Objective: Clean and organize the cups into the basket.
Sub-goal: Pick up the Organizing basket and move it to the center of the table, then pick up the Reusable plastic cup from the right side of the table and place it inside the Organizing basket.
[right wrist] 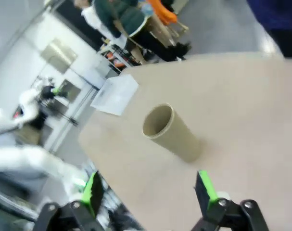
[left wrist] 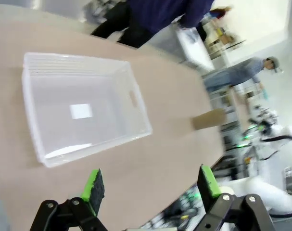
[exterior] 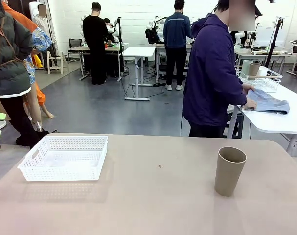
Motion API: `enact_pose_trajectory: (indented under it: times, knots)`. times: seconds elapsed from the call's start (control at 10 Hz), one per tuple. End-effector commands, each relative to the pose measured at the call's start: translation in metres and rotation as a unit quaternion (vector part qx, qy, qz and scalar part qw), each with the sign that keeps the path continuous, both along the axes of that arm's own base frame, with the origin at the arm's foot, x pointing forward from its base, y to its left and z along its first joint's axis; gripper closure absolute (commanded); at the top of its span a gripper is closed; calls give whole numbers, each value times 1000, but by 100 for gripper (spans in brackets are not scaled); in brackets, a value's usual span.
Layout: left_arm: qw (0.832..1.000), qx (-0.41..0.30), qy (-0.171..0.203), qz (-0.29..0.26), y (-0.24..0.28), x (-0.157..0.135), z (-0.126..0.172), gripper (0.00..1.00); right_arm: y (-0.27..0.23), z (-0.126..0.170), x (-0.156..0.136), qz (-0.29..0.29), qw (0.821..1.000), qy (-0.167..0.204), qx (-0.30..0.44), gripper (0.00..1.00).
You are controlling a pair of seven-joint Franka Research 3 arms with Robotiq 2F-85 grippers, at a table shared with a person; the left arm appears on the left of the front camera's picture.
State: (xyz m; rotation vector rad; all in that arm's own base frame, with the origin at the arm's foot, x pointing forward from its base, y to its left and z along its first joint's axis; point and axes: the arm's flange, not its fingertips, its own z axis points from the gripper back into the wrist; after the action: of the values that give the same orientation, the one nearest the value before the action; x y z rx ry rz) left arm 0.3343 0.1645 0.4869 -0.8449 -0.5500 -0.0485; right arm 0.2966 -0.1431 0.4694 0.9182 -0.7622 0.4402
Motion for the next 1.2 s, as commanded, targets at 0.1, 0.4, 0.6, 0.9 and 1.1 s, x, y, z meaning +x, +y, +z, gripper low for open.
enact_pose_trajectory:
  times: [0.1,0.4,0.6,0.9,1.1]
  knots:
    - [969,239,55,15,-39,26,33,0,14,-21,31,60,993,-98,-21,0]
    - [907,414,73,40,-91,58,8,0,29,-38,34,95,986,-127,-58,0]
    - [899,424,102,48,-104,76,-21,0,29,-44,30,98,985,-132,-54,0]
    - [894,435,94,42,-109,71,-31,0,24,-39,33,103,986,-120,-57,0]
    - [894,435,94,42,-109,71,-31,0,24,-39,33,103,986,-120,-57,0]
